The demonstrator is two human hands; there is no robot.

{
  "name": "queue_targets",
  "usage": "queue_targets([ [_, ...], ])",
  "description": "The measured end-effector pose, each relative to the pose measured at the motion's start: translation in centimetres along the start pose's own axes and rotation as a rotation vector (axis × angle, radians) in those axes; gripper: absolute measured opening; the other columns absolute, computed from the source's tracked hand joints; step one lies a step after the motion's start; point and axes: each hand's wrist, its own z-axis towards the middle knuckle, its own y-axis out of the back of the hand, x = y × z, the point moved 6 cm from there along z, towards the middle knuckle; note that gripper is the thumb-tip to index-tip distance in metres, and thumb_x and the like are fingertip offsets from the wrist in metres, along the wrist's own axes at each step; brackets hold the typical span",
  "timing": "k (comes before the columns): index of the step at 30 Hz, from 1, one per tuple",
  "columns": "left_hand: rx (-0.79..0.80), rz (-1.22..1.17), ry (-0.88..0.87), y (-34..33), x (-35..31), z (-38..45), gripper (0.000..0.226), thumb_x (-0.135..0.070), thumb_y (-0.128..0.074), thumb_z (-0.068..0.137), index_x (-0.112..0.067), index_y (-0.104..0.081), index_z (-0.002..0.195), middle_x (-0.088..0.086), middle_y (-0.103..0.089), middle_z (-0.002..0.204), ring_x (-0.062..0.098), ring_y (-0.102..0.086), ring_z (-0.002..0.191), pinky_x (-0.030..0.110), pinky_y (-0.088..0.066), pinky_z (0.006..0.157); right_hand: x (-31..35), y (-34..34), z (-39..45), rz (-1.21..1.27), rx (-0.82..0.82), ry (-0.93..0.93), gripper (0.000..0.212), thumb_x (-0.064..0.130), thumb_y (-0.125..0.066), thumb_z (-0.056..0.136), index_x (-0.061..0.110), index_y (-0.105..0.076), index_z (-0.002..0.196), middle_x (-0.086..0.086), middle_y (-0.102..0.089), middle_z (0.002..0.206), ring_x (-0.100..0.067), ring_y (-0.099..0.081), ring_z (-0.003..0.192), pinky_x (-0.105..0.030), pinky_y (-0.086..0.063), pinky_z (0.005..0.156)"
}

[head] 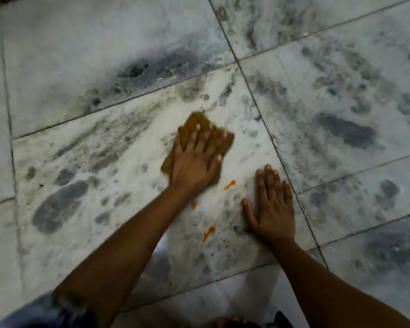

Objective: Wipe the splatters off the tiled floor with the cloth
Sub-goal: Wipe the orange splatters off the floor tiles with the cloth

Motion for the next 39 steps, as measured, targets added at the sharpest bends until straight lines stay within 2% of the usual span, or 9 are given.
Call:
queue_targets([
  [4, 0.004, 0.004, -0.105, -0.2, 2.8, -3.8, 0.051, -0.046, -0.027, 0.092, -0.038, -0.028, 0.143, 0.000, -0.034, 0.151, 0.029, -0.027, 0.139, 0.052, -0.019, 0.105, 0.1, 0.0, 0.0, 0.007, -0.019, 0.005, 0.072, 0.048, -0.032, 0.089, 0.008, -0.024, 0.147, -0.012, -0.019, 0.155, -0.022, -0.013, 0.144, -0.042, -0.011, 0.116],
  [9, -0.023, -0.057, 0.178, 2.0, 6.7, 7.5, 0.051, -0.045, -0.024, 0.094, -0.037, -0.030, 0.144, -0.002, -0.026, 0.155, 0.025, -0.014, 0.144, 0.053, -0.013, 0.108, 0.0, -0.3, 0.0, 0.024, -0.024, 0.008, 0.072, 0.048, -0.032, 0.089, 0.009, -0.022, 0.148, -0.012, -0.018, 0.156, -0.023, -0.013, 0.145, -0.043, -0.012, 0.116],
  [13, -0.011, -0.040, 0.175, 2.4, 2.5, 14.0, 0.048, -0.042, -0.022, 0.099, -0.036, -0.024, 0.146, -0.003, -0.021, 0.156, 0.021, -0.010, 0.145, 0.049, -0.009, 0.111, -0.1, -0.4, -0.1, 0.022, -0.039, 0.008, 0.072, 0.048, -0.033, 0.089, 0.009, -0.022, 0.148, -0.012, -0.019, 0.155, -0.023, -0.014, 0.144, -0.043, -0.011, 0.117],
  [18, 0.049, 0.021, -0.156, -0.1, -4.5, 5.3, 0.057, -0.045, -0.014, 0.091, -0.034, -0.029, 0.145, -0.001, -0.030, 0.153, 0.025, -0.023, 0.142, 0.049, -0.017, 0.108, 0.0, -0.3, 0.0, 0.003, -0.047, 0.005, 0.073, 0.047, -0.035, 0.087, 0.006, -0.026, 0.147, -0.014, -0.021, 0.154, -0.023, -0.016, 0.143, -0.043, -0.013, 0.116],
  [22, 0.097, 0.070, -0.300, -0.9, -2.4, -1.8, 0.052, -0.046, -0.022, 0.094, -0.036, -0.025, 0.145, -0.001, -0.030, 0.153, 0.025, -0.027, 0.140, 0.044, -0.019, 0.104, 0.0, -0.4, 0.1, 0.006, -0.035, 0.014, 0.073, 0.048, -0.032, 0.088, 0.004, -0.026, 0.146, -0.015, -0.021, 0.154, -0.024, -0.015, 0.143, -0.042, -0.011, 0.116],
  [26, 0.204, 0.023, -0.208, 0.4, -0.4, 0.1, 0.053, -0.052, -0.009, 0.094, -0.042, -0.010, 0.146, -0.008, -0.009, 0.158, 0.019, -0.007, 0.146, 0.046, -0.014, 0.107, -0.1, -0.2, 0.0, 0.047, -0.030, 0.032, 0.067, 0.043, -0.031, 0.091, 0.003, -0.029, 0.145, -0.016, -0.024, 0.153, -0.022, -0.018, 0.142, -0.034, -0.006, 0.117],
  [30, 0.263, -0.064, -0.035, 1.3, -3.0, 2.2, 0.048, -0.046, -0.016, 0.100, -0.043, -0.007, 0.147, -0.010, -0.002, 0.159, 0.018, 0.001, 0.146, 0.050, -0.009, 0.111, -1.0, -0.1, -2.4, 0.049, -0.017, 0.050, 0.064, 0.040, -0.030, 0.093, 0.002, -0.031, 0.144, -0.016, -0.028, 0.152, -0.020, -0.019, 0.141, -0.033, -0.007, 0.116],
  [35, 0.213, 0.041, -0.105, -1.6, -7.7, -5.1, 0.055, -0.055, -0.004, 0.092, -0.042, 0.006, 0.145, -0.008, 0.006, 0.158, 0.020, 0.008, 0.146, 0.050, 0.000, 0.112, -2.3, -0.2, -4.9, 0.020, -0.037, 0.025, 0.065, 0.040, -0.030, 0.092, 0.004, -0.028, 0.145, -0.015, -0.024, 0.153, -0.020, -0.017, 0.142, -0.034, -0.009, 0.116],
  [39, 0.154, 0.052, -0.165, -2.2, -6.2, -8.0, 0.055, -0.056, -0.010, 0.091, -0.041, -0.004, 0.144, -0.005, -0.006, 0.157, 0.022, -0.003, 0.146, 0.048, 0.005, 0.111, -2.3, -0.4, -4.6, 0.014, -0.020, 0.028, 0.067, 0.043, -0.028, 0.092, 0.006, -0.023, 0.148, -0.013, -0.018, 0.156, -0.020, -0.014, 0.144, -0.037, -0.010, 0.117],
])
